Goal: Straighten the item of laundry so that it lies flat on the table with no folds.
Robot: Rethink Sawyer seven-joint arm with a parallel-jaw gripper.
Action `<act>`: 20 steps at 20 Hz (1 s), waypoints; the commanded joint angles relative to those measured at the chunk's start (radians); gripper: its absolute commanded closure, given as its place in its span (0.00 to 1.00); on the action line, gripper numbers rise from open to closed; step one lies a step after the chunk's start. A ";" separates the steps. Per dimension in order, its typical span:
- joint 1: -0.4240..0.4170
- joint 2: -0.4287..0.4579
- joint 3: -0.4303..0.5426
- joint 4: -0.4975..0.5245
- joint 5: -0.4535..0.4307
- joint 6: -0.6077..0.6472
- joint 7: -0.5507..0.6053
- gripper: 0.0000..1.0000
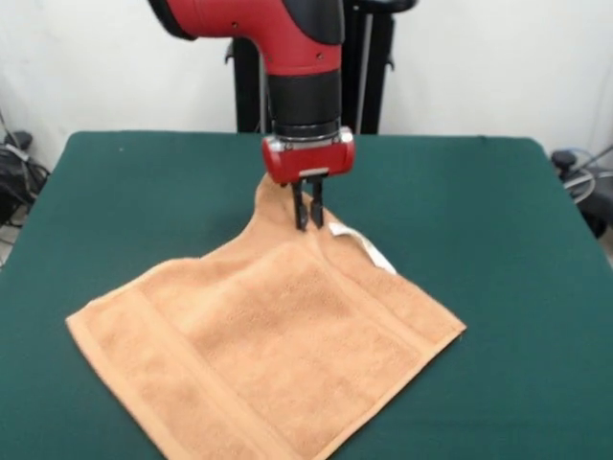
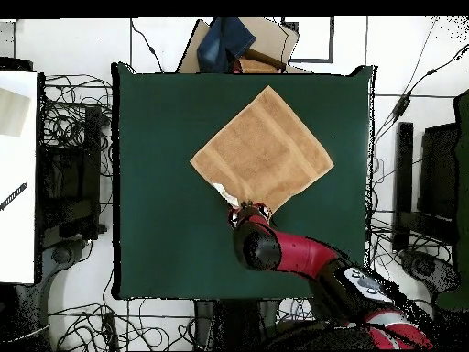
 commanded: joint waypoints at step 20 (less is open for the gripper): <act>0.027 0.046 -0.040 0.260 0.133 -0.331 0.375 0.00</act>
